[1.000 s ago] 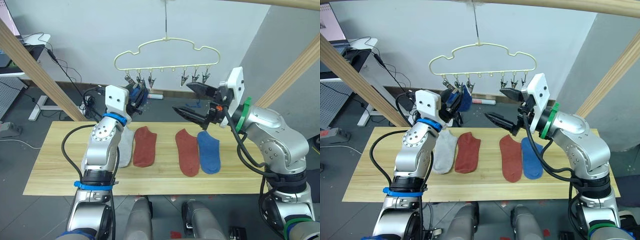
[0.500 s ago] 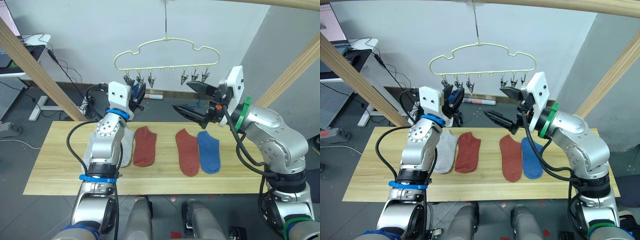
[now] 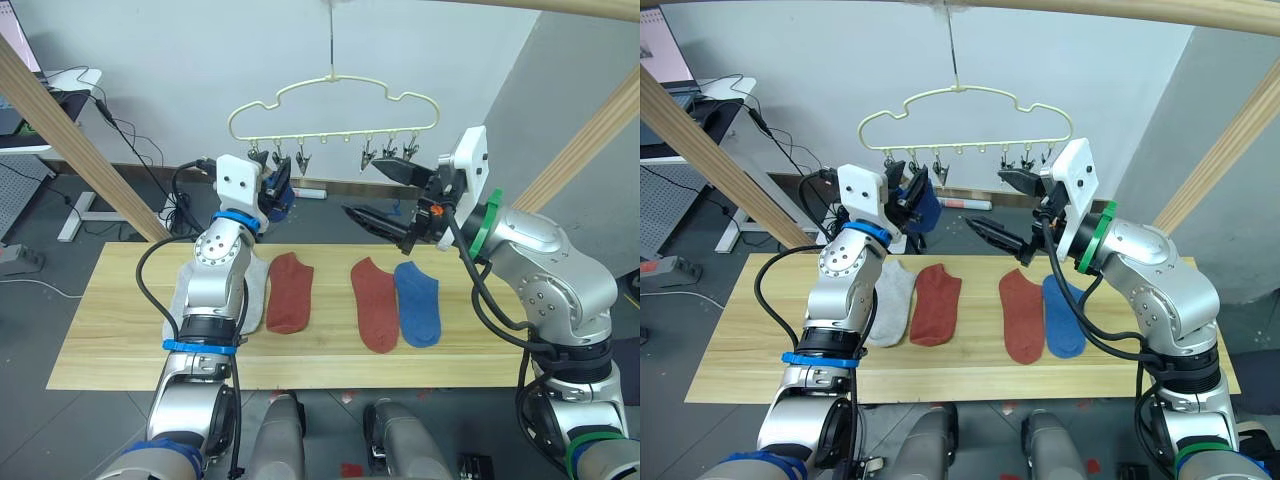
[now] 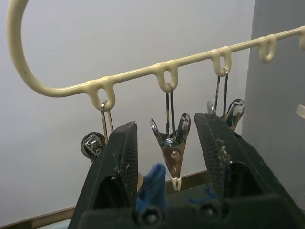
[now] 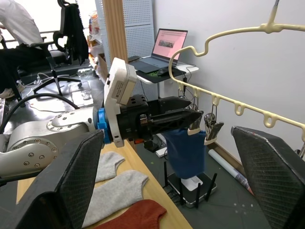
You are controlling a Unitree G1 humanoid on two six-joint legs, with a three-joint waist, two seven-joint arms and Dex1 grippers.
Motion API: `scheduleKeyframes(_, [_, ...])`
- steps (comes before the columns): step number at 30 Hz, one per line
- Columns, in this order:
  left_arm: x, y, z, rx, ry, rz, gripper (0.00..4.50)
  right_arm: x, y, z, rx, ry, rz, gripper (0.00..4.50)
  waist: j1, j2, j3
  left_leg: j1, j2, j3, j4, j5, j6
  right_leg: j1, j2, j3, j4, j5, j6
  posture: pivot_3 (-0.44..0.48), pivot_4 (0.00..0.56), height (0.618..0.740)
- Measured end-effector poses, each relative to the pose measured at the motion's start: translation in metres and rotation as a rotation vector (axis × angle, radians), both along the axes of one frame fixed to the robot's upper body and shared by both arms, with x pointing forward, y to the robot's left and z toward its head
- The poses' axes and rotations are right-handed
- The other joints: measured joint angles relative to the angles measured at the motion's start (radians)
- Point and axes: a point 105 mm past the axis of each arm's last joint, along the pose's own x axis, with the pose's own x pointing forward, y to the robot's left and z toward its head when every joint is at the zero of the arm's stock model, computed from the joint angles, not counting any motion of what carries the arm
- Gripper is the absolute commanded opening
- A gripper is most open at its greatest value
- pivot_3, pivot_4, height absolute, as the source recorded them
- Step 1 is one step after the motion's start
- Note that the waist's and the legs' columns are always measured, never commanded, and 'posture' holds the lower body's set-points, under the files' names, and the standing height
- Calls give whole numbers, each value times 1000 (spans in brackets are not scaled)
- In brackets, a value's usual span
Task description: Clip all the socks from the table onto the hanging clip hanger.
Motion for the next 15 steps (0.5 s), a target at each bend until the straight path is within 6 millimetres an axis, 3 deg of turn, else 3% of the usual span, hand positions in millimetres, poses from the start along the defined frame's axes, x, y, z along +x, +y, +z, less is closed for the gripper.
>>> scheduleKeyframes(12, [3, -1, -1, 0, 7, -6, 2092, 1, 0, 0, 2, 3, -7, 4500, -1, 0, 0, 0, 0, 0, 0, 0, 0, 0, 0, 0, 0, 0, 0, -8, 260, 740])
scheduleKeyframes(15, [3, -2, -1, 2, 7, -11, 1556, 1, 0, 0, 2, 3, -8, 4500, -1, 0, 0, 0, 0, 0, 0, 0, 0, 0, 0, 0, 0, 0, 0, -8, 260, 740])
